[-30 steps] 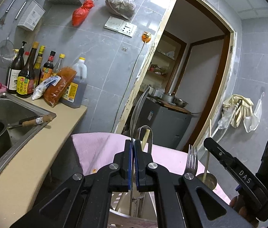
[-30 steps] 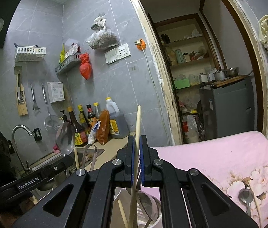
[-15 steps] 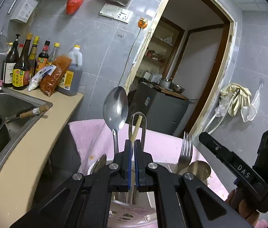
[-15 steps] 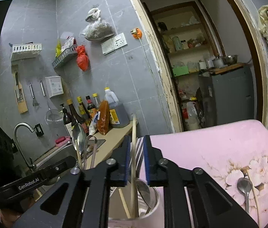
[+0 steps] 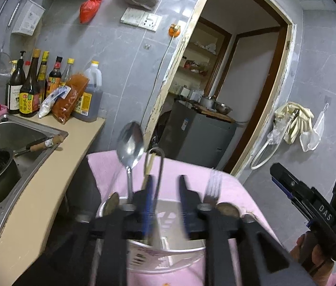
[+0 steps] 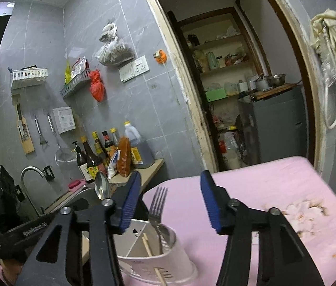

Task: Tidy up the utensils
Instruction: 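Lower the spoon and chopstick into the white caddy and open both tools, then move both tools back over the last spoon and chopstick on the cloth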

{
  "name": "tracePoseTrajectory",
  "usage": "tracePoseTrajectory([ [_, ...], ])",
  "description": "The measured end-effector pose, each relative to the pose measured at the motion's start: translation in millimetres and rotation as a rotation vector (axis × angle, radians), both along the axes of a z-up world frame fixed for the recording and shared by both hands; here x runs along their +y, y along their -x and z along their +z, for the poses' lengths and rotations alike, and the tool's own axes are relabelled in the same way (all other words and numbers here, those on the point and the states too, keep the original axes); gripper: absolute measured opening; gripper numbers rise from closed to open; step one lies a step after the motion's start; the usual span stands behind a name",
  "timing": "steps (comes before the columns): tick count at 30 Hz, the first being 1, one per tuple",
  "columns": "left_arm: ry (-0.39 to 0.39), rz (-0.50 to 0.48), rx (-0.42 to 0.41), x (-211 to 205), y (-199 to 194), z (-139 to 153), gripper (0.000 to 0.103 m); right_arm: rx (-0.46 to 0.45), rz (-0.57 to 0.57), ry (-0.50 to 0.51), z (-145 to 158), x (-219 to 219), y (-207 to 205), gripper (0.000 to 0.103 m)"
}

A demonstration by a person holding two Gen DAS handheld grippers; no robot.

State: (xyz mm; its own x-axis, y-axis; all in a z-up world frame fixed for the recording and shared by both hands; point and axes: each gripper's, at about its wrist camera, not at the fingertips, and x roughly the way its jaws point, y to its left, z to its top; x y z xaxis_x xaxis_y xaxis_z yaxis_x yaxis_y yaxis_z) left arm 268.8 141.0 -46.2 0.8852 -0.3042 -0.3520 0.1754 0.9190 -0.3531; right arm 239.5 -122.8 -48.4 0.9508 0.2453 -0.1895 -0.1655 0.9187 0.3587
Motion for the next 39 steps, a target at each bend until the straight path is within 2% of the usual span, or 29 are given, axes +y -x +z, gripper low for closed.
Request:
tracePoseTrajectory([
  [1, 0.010, 0.004, -0.008, -1, 3, 4, 0.045, -0.004, -0.009, 0.006, 4, -5, 4, 0.056],
  [3, 0.033, 0.008, -0.029, -6, 11, 14, 0.048, -0.014, -0.029, 0.019, 13, -15, 15, 0.062],
  [6, 0.006, 0.012, -0.059, -18, 20, 29, 0.051, -0.033, -0.062, 0.040, 26, -30, 30, 0.074],
  [8, -0.010, 0.004, -0.078, -27, 25, 38, 0.063, -0.040, -0.082, 0.058, 34, -40, 38, 0.079],
  [11, -0.041, -0.003, -0.107, -45, 34, 52, 0.074, -0.048, -0.118, 0.085, 45, -55, 50, 0.089],
  [16, -0.120, -0.012, -0.145, -77, 43, 64, 0.088, -0.041, -0.155, 0.136, 54, -79, 61, 0.093],
  [19, -0.153, -0.017, -0.154, -97, 46, 66, 0.095, -0.035, -0.169, 0.165, 53, -93, 66, 0.100],
  [26, -0.179, -0.036, -0.149, -136, 43, 59, 0.098, 0.014, -0.188, 0.201, 42, -131, 68, 0.100],
  [39, -0.208, -0.051, -0.096, -187, 34, 27, 0.098, 0.149, -0.156, 0.199, -6, -185, 43, 0.100],
])
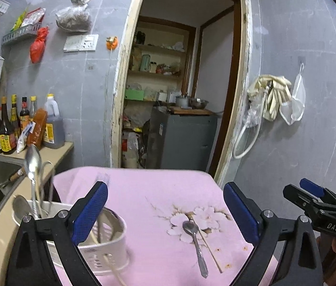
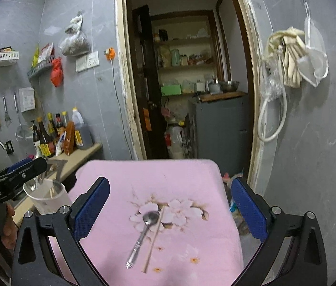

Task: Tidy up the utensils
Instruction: 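Move both tools back over the last spoon and chopstick on the cloth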

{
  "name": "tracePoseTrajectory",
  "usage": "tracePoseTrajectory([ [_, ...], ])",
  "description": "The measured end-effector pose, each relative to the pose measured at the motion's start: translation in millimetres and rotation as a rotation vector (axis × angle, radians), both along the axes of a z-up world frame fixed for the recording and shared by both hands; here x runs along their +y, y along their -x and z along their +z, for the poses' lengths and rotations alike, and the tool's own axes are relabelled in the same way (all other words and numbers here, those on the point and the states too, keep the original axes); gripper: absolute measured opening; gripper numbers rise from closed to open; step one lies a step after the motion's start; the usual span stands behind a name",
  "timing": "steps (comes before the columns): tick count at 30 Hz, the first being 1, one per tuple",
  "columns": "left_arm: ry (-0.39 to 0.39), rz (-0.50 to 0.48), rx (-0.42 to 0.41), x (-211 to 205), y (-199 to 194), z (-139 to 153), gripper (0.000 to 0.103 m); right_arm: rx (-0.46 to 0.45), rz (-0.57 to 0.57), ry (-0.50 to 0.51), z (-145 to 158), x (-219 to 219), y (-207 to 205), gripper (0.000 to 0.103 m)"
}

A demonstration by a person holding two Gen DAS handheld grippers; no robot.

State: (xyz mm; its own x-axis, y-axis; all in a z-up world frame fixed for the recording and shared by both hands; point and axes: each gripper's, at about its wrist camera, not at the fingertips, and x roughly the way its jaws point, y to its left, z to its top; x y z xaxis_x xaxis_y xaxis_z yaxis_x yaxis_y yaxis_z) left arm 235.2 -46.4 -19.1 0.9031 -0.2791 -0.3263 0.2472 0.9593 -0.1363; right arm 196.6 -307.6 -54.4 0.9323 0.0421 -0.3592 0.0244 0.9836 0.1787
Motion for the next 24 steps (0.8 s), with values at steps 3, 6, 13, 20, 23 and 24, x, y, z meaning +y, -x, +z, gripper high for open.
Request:
tracePoseTrajectory([
  [3, -0.011, -0.010, 0.020, -12, -5, -8, 0.098, 0.021, 0.009, 0.006, -10, -9, -6, 0.100],
  [6, -0.025, -0.017, 0.033, -24, -11, -17, 0.098, 0.045, 0.018, 0.007, -20, -17, -13, 0.100],
  [13, -0.040, -0.038, 0.094, -46, -35, -40, 0.098, 0.146, 0.051, -0.013, -52, -34, -37, 0.100],
  [20, -0.044, -0.087, 0.190, -64, -63, -68, 0.094, 0.280, 0.126, -0.070, -98, -38, -69, 0.091],
  [23, -0.048, -0.113, 0.260, -70, -79, -82, 0.081, 0.328, 0.159, -0.088, -116, -34, -80, 0.080],
  [24, -0.047, -0.120, 0.289, -71, -85, -88, 0.080, 0.346, 0.177, -0.101, -122, -31, -84, 0.078],
])
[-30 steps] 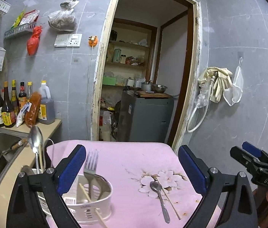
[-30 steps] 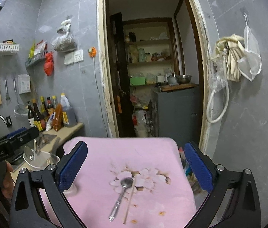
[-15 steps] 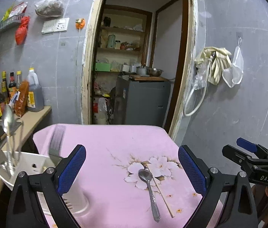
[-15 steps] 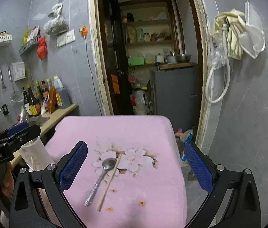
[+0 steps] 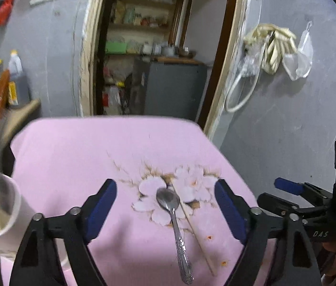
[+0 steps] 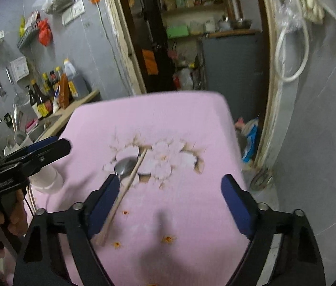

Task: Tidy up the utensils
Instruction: 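Move both tools back over the last spoon and chopstick on the cloth, then grasp the metal spoon with the left tool while the right tool grasps the chopstick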

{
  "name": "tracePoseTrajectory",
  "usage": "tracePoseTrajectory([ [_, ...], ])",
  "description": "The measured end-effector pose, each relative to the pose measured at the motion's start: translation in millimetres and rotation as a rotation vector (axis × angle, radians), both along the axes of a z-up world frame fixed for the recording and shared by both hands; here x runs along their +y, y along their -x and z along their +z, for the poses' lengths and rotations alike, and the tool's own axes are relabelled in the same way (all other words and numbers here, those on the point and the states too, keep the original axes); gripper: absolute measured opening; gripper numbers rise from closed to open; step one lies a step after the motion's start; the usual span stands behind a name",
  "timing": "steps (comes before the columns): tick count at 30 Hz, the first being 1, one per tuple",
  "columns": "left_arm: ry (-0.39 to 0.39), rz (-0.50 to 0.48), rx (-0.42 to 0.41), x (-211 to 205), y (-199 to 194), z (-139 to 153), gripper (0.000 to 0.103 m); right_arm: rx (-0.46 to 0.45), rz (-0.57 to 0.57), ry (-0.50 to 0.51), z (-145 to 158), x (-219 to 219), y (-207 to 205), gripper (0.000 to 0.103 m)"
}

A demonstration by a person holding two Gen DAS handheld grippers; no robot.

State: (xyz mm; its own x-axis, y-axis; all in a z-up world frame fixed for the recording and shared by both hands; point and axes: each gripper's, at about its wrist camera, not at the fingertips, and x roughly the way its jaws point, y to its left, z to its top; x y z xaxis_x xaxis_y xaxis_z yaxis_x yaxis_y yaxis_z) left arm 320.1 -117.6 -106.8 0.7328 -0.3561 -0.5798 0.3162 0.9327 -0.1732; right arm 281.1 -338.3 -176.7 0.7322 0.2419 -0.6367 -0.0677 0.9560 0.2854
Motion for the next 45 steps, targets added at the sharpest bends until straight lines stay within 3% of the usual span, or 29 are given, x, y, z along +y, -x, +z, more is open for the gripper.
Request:
tracePoseTrajectory([
  [6, 0.051, -0.017, 0.175, 5, -31, -33, 0.062, 0.075, 0.071, -0.023, -26, 20, -21, 0.060],
  [14, 0.087, -0.005, 0.324, 13, -55, -64, 0.042, 0.149, 0.156, -0.003, -45, 56, -41, 0.047],
  [23, 0.109, -0.014, 0.368, 15, -62, -75, 0.039, 0.208, 0.174, 0.091, -52, 86, -56, 0.042],
  [31, 0.138, -0.043, 0.394, 14, -71, -76, 0.039, 0.246, 0.137, 0.176, -46, 75, -54, 0.023],
  [32, 0.141, -0.051, 0.399, 13, -71, -76, 0.039, 0.250, 0.129, 0.183, -46, 70, -53, 0.017],
  [33, 0.143, -0.058, 0.403, 11, -72, -77, 0.039, 0.253, 0.123, 0.183, -47, 64, -51, 0.013],
  [40, 0.086, -0.116, 0.438, -10, -85, -81, 0.038, 0.280, 0.143, 0.098, -49, 39, -56, 0.013],
  [45, 0.110, -0.117, 0.483, -14, -101, -82, 0.033, 0.320, 0.204, 0.076, -54, 35, -78, 0.013],
])
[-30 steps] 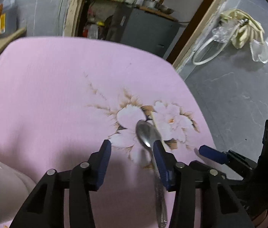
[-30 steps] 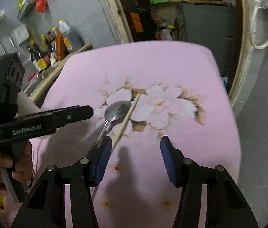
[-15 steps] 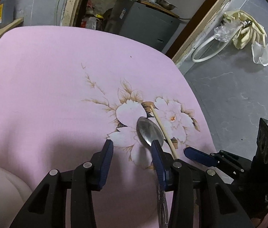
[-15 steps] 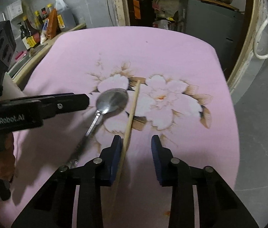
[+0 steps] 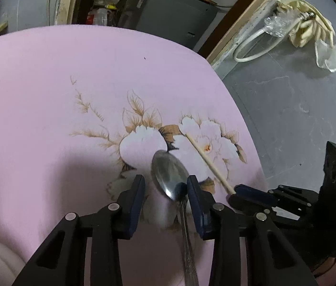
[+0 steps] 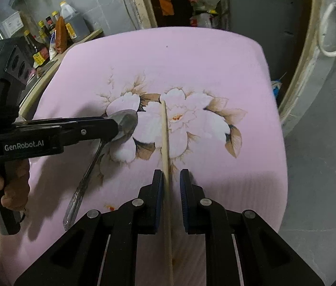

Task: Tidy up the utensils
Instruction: 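Grasp the metal spoon with the left tool while the right tool grasps the chopstick, then lift and carry the spoon and chopstick to the white caddy with both tools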

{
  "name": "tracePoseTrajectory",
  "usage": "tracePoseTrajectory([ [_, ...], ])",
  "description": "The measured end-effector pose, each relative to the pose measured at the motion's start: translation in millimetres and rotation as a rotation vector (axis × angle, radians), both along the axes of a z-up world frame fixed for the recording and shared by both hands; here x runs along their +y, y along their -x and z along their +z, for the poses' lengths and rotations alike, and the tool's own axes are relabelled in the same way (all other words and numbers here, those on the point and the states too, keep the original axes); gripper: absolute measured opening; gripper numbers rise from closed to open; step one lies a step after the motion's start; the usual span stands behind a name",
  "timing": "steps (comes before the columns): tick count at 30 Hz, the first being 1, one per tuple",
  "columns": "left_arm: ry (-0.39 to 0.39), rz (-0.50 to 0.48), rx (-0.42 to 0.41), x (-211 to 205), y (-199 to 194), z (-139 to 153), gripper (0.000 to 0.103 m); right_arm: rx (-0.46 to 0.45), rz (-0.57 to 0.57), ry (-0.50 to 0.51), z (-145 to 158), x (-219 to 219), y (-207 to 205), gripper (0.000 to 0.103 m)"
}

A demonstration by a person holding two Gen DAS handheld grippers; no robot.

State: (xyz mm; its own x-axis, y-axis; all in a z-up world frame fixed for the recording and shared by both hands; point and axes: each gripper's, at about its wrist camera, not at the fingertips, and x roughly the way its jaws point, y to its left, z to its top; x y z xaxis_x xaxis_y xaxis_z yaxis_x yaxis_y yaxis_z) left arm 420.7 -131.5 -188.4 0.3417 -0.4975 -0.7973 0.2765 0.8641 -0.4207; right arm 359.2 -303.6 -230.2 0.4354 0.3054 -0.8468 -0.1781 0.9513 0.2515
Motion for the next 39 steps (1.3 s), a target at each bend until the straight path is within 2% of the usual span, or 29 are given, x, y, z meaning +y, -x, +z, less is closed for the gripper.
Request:
tracePoseTrajectory([
  [9, 0.015, -0.036, 0.107, -15, -15, -4, 0.018, 0.079, 0.108, 0.019, -4, 12, -45, 0.013],
  [15, 0.041, -0.034, 0.134, -17, -16, -6, 0.012, 0.155, 0.162, 0.004, -3, 21, -69, 0.013],
  [18, 0.055, -0.015, 0.139, -16, -16, -5, 0.008, 0.165, 0.194, 0.045, -4, 28, -72, 0.012],
  [20, 0.040, -0.012, 0.127, -15, -13, -2, 0.005, 0.156, 0.215, 0.100, -4, 33, -70, 0.006],
  [23, 0.027, -0.011, 0.110, -17, -7, 3, 0.004, 0.174, 0.178, 0.031, -3, 25, -66, 0.004],
  [26, 0.040, 0.002, 0.077, -14, 5, 15, 0.004, 0.121, 0.086, -0.097, 15, 6, -45, 0.004],
  [30, 0.063, 0.019, -0.007, -6, 26, 42, 0.003, -0.039, -0.031, -0.236, 49, -13, -4, 0.004],
  [35, 0.126, 0.028, -0.125, 15, 54, 89, 0.003, -0.235, -0.125, -0.293, 89, -12, 42, 0.004],
  [39, 0.179, 0.041, -0.201, 31, 65, 126, 0.003, -0.345, -0.167, -0.353, 125, -7, 61, 0.004],
])
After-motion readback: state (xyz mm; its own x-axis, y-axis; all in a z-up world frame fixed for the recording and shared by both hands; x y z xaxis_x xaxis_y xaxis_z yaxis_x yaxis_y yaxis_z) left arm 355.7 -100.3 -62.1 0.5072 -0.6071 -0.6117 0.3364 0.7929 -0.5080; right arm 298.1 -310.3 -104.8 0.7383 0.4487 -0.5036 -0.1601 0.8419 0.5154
